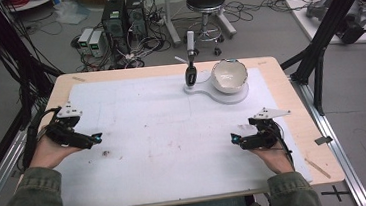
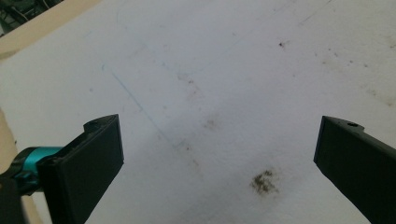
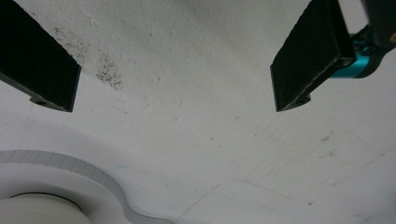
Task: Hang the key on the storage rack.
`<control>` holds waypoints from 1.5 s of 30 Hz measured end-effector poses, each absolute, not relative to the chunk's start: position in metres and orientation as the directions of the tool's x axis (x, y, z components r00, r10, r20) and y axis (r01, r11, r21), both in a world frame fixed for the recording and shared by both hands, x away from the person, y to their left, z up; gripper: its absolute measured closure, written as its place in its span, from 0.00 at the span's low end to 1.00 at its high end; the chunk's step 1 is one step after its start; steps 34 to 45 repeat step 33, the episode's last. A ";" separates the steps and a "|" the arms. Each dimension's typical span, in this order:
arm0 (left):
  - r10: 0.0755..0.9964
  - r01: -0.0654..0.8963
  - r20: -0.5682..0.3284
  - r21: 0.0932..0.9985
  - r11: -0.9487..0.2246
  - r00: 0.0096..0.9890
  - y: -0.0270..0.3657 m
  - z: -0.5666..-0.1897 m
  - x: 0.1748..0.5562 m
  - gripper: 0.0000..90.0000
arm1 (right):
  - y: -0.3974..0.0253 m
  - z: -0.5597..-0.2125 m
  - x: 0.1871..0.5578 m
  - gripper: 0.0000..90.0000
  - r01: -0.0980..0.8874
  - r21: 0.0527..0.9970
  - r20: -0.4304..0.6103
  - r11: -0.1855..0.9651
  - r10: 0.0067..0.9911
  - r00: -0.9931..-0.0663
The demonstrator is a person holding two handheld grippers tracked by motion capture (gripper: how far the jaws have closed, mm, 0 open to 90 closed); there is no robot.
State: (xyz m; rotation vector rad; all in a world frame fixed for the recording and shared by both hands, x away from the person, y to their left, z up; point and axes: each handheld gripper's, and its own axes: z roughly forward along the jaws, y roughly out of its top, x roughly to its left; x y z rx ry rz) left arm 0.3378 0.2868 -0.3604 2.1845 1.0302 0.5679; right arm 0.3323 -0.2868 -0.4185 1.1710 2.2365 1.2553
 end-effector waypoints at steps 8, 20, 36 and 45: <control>0.832 0.537 0.053 0.741 -0.404 0.553 0.309 -0.384 0.320 0.02 | -0.286 -0.419 0.332 0.01 0.510 0.816 0.120 0.274 0.782 -0.612; 0.877 0.516 0.051 0.791 -0.327 0.477 0.316 -0.405 0.295 0.03 | -0.292 -0.420 0.322 0.01 0.506 0.828 0.133 0.239 0.794 -0.593; 0.884 0.534 0.035 0.786 -0.313 0.467 0.322 -0.424 0.284 0.03 | -0.289 -0.430 0.321 0.01 0.510 0.812 0.102 0.283 0.791 -0.603; 0.884 0.534 0.035 0.786 -0.313 0.467 0.322 -0.424 0.284 0.03 | -0.289 -0.430 0.321 0.01 0.510 0.812 0.102 0.283 0.791 -0.603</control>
